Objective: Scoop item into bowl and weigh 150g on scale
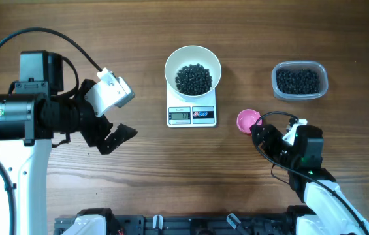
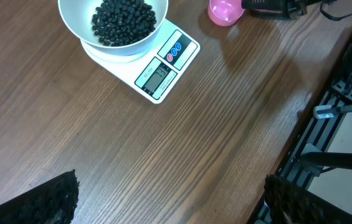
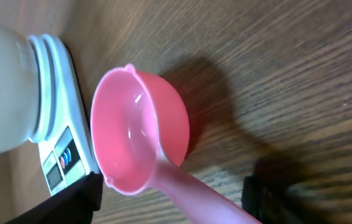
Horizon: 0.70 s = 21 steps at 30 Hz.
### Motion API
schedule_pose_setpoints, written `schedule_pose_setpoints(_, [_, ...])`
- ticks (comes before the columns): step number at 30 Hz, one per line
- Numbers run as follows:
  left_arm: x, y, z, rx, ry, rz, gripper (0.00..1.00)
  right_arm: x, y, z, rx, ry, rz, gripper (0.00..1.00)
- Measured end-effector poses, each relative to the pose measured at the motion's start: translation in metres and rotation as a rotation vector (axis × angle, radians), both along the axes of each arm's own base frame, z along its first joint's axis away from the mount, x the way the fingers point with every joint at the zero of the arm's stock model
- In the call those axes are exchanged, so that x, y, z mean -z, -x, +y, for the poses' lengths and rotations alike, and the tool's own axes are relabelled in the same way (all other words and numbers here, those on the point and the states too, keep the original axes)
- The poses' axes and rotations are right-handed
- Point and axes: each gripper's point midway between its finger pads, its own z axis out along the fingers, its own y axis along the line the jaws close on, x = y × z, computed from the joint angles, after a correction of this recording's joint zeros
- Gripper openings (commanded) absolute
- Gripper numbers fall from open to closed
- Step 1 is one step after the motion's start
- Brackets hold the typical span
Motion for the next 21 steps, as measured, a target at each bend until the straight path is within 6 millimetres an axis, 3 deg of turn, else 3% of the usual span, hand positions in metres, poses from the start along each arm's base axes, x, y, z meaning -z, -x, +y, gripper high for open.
schedule_pose_setpoints(21, [0.0, 0.0, 0.0, 0.0, 0.0, 0.0, 1.0, 0.002, 0.016, 0.015, -0.12, -0.019, -0.018, 0.48])
